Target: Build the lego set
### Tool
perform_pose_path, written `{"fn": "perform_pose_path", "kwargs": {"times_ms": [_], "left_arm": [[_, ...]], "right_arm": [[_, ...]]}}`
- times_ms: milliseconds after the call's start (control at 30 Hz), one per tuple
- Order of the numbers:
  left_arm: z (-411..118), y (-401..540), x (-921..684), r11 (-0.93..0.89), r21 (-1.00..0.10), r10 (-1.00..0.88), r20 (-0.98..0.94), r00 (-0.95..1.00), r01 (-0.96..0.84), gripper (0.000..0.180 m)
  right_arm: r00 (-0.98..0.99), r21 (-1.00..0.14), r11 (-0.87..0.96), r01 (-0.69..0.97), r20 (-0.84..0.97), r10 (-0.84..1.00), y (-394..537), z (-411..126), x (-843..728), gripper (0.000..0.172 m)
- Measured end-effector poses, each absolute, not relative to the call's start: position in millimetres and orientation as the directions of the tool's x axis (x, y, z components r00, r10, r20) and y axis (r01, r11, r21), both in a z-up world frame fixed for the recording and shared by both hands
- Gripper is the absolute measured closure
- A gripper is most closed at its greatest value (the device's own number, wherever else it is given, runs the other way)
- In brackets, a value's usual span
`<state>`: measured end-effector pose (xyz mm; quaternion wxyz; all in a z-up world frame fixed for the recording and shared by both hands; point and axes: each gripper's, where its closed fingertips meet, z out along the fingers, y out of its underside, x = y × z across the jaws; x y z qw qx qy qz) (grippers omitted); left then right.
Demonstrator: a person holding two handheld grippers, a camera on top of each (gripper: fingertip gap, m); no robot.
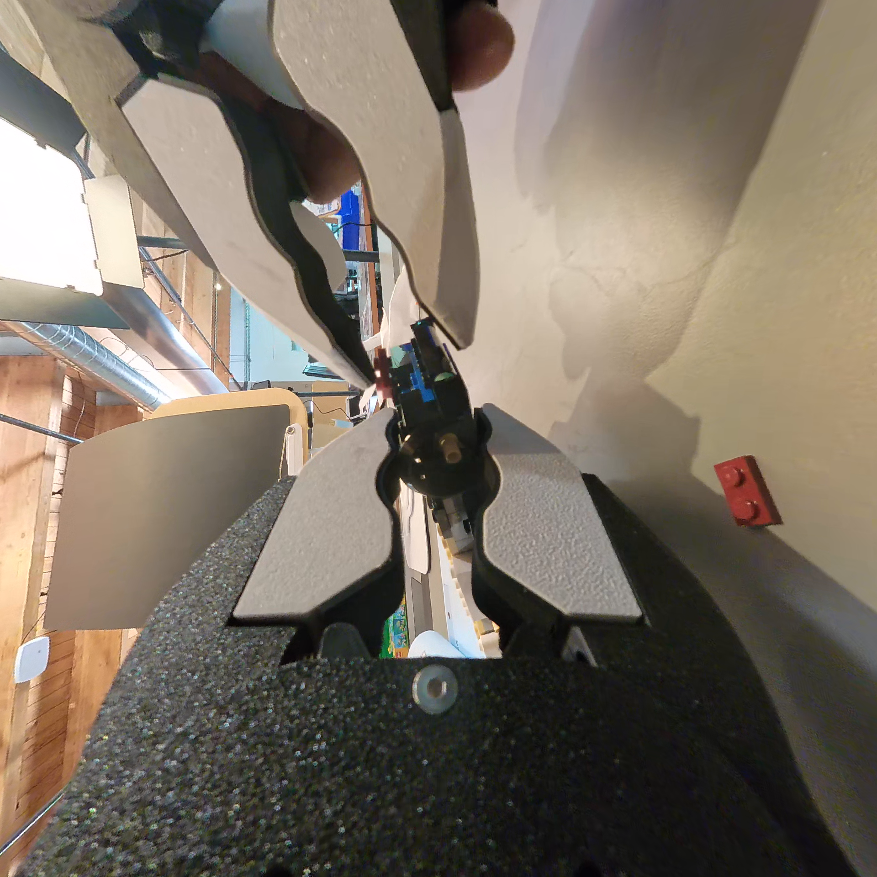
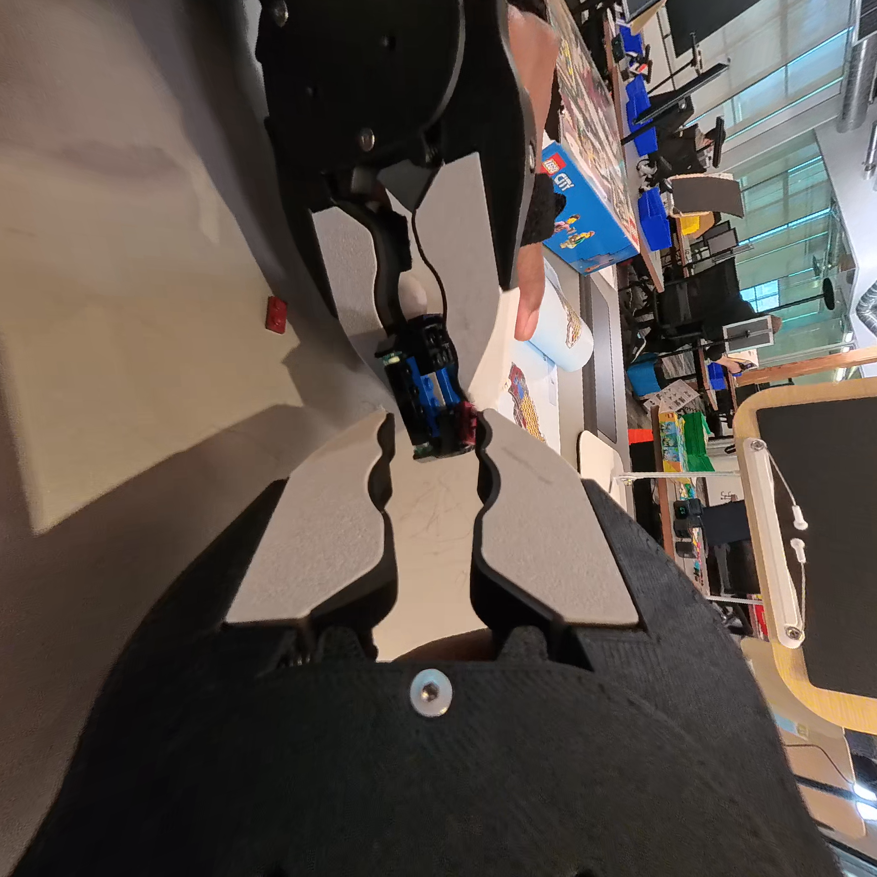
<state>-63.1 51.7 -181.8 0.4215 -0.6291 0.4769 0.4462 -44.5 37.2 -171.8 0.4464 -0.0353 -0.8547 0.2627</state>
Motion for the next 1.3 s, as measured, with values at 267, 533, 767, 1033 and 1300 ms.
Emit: {"fn": "perform_pose_path", "kwargs": {"times_ms": [267, 533, 767, 1033, 1300], "left_arm": [[-179, 51, -61, -0.174, -0.106, -0.218, -0.965, 0.143, -0.979, 0.152], [-172, 48, -53, -0.106, -0.177, -0.215, -0.957, 0.196, -0.979, 0.152], [-160, 44, -45, -0.036, -0.232, -0.192, -0.953, 0.235, -0.972, 0.152], [-150, 38, -35, 0.041, -0.267, -0.179, -0.950, 0.256, -0.963, 0.152], [-144, 33, -23, 0.114, -0.314, -0.188, -0.939, 0.290, -0.943, 0.152]], "right_arm": [[-0.600, -0.488, 0.848, -0.209, 0.748, 0.283, 38, -170, -42, 0.142], [-0.613, -0.529, 0.799, -0.288, 0.743, 0.271, 32, -161, -35, 0.144], [-0.651, -0.571, 0.754, -0.324, 0.713, 0.260, 26, -149, -29, 0.144], [-0.756, -0.683, 0.654, -0.325, 0.603, 0.254, 18, -137, -17, 0.145], [-0.819, -0.733, 0.596, -0.327, 0.535, 0.208, 13, -129, -5, 0.146]]}}
